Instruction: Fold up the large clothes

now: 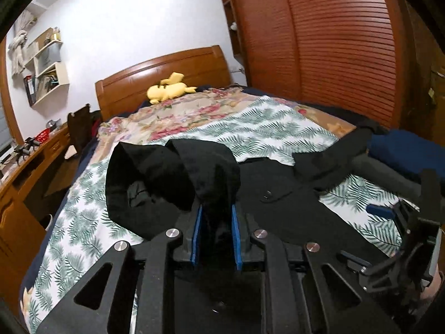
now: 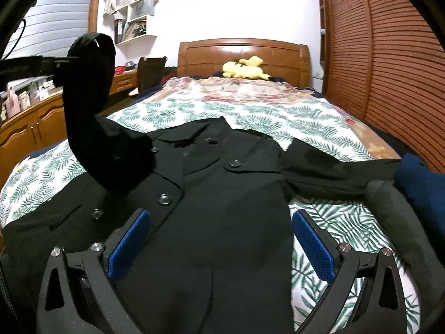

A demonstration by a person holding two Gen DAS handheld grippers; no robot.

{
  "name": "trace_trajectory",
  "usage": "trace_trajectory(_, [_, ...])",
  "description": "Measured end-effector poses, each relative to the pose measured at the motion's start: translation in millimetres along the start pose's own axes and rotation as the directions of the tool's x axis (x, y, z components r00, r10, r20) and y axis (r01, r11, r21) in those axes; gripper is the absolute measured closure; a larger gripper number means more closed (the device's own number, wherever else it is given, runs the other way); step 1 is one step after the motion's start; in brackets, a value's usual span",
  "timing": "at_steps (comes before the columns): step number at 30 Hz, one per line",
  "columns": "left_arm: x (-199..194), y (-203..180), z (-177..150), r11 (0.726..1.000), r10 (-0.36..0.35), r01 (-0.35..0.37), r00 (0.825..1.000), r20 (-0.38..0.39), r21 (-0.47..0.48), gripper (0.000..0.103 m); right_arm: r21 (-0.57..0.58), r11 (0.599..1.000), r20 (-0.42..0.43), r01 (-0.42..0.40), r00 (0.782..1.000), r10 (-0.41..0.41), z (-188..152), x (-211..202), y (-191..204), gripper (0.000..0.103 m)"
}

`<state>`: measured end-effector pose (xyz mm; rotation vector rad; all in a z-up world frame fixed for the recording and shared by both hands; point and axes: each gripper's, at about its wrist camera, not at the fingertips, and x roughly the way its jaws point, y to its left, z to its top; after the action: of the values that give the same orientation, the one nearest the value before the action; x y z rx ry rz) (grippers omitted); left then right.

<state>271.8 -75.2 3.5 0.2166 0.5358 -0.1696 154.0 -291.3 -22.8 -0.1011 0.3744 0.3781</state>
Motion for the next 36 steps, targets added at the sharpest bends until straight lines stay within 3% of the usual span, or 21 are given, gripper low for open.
trace_trajectory(3, [-7, -11, -1, 1.0, -0.024, 0.024, 1.0, -0.014, 0.001, 0.07, 0.005, 1.0, -0.002, 0.013, 1.0, -0.013, -3, -4, 0, 0.002])
trace_trajectory(5, [-11, -15, -3, 0.999, -0.042, 0.042, 0.999, -0.019, 0.001, 0.053, 0.007, 1.0, -0.004, 0.019, 1.0, -0.019, -3, -3, -3, 0.002])
trace_trajectory(8, [-18, -23, -4, 0.999, -0.046, 0.047, 0.999, -0.019, 0.024, 0.036, 0.004, 1.0, -0.008, 0.026, 1.0, -0.026, -6, -8, -1, 0.002])
trace_trajectory(11, [-32, -26, -11, 0.997, -0.064, 0.064, 0.998, -0.003, 0.033, 0.024, 0.004, 1.0, -0.013, 0.028, 1.0, -0.028, -8, -14, -3, 0.002])
trace_trajectory(18, [-51, -20, -46, 0.998, -0.061, 0.061, 0.998, -0.006, -0.002, 0.024, 0.036, 0.999, -0.015, -0.021, 1.0, 0.022, -1, -17, -9, 0.002])
trace_trajectory(25, [-35, 3, -92, 0.995, -0.073, 0.07, 0.996, -0.049, -0.065, 0.024, 0.034, 0.994, -0.051, -0.104, 0.993, 0.106, -3, -3, 1, 0.002])
trace_trajectory(30, [-14, 21, -119, 0.989, -0.079, 0.07, 0.995, -0.068, -0.129, 0.024, 0.04, 0.986, -0.108, -0.16, 0.981, 0.163, -8, 15, 1, 0.008])
trace_trajectory(36, [-1, 38, -144, 0.981, -0.074, 0.055, 0.992, -0.098, -0.184, 0.024, 0.06, 0.975, -0.19, -0.215, 0.956, 0.223, -9, 42, -3, 0.023])
